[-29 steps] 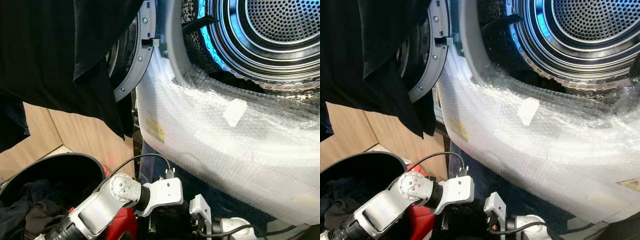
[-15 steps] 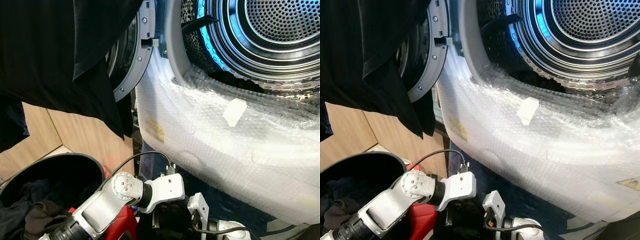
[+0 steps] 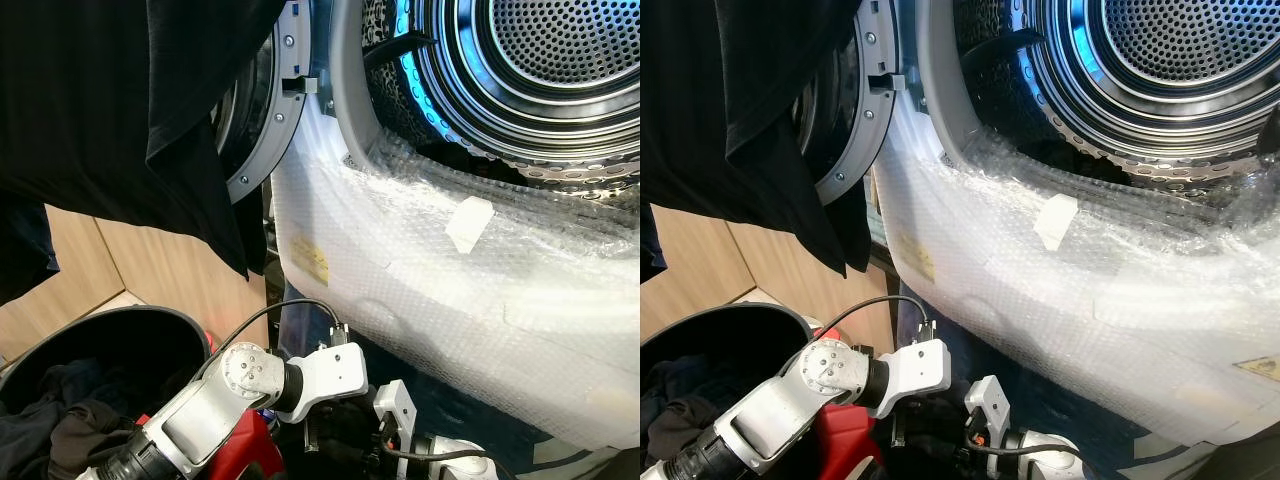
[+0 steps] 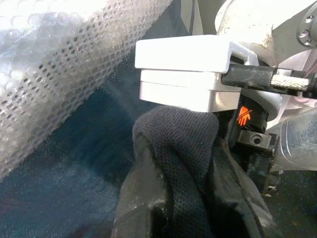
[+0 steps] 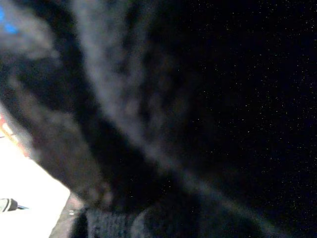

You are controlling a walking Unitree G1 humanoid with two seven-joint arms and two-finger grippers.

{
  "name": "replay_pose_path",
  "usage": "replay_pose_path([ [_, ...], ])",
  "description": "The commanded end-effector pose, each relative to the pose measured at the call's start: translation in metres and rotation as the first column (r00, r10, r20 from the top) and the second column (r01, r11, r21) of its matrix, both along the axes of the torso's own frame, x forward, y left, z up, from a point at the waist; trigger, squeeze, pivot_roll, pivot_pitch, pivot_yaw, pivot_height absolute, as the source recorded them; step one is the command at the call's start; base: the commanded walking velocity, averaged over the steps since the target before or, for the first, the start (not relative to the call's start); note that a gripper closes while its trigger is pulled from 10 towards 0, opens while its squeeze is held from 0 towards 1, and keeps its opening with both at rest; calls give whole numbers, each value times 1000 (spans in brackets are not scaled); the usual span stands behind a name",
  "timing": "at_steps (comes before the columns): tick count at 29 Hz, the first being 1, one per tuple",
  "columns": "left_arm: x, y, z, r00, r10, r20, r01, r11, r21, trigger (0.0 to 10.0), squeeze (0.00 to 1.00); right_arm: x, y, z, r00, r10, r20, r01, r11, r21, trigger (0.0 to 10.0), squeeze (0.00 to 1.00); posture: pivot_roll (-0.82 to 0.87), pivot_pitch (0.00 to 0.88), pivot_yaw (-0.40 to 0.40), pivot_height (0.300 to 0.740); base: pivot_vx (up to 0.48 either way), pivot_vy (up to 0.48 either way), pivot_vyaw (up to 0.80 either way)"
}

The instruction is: Clothes washing

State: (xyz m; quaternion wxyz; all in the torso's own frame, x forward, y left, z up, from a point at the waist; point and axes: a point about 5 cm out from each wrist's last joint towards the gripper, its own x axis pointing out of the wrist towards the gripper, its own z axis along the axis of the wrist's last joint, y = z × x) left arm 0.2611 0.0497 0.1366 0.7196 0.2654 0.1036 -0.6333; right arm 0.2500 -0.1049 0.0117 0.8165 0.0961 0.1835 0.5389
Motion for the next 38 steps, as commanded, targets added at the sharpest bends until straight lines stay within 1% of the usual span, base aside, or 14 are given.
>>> replay_pose_path([
  [1,2,-4,18,998,-2,64,6,998,-58,0,0,0,2,-2,1000,0,-13,0,1000,-6,0,0,5,0,-25,740,0,0,0],
  [11,5,1,18,996,30,79,-26,998,-59,0,0,1,4,-2,1000,3,-5,-3,1000,-7,0,0,6,0,-27,740,0,0,0],
  [17,8,-4,22,994,68,89,-59,993,-106,0,0,4,1,1,1000,-2,8,2,1000,-11,0,0,-3,0,-34,740,0,0,0],
  [18,8,-3,22,993,78,88,-68,991,-111,510,0,5,1,1,1000,-4,9,4,1000,-9,0,0,-2,0,-33,740,0,0,0],
  [19,8,-3,22,993,85,88,-75,991,-114,510,0,5,1,1,1000,-5,10,5,1000,-8,0,0,1,0,-33,740,0,0,0],
  [20,7,-2,20,992,88,86,-78,990,-115,4118,0,5,2,1,1000,-6,10,6,1000,-8,0,0,5,0,-34,740,0,0,0],
  [21,7,-2,19,993,87,83,-77,990,-115,4275,988,5,3,1,1000,-4,10,4,1000,-8,0,0,5,0,-34,740,0,0,0],
  [22,6,-1,18,993,93,79,-84,990,-110,7569,1000,4,4,1,1000,-1,10,1,1000,-7,0,0,10,0,-31,740,0,0,0],
  [23,6,0,17,992,97,79,-89,990,-107,9373,1000,4,4,0,1000,0,9,0,1000,-7,0,0,10,0,-31,740,0,0,0],
  [24,6,2,17,992,103,77,-95,990,-102,9882,1000,4,5,0,1000,1,9,-1,1000,-6,0,0,13,0,-30,740,0,0,0],
  [32,5,15,27,985,156,73,-145,980,-135,10000,1000,4,5,-1,1000,2,15,-2,1000,-21,0,0,23,0,-20,740,0,0,0],
  [34,3,22,32,976,206,67,-192,966,-175,10000,1000,3,2,-2,1000,-8,14,8,999,-31,0,0,19,0,-9,740,0,0,0],
  [36,2,26,32,971,230,60,-216,959,-182,10000,1000,3,0,-3,1000,-16,12,17,999,-33,0,0,17,0,-1,740,0,0,0],
  [38,0,42,37,946,321,42,-305,927,-219,10000,1000,0,-4,-6,999,-33,7,33,999,-40,0,0,16,0,10,740,0,0,0],
])
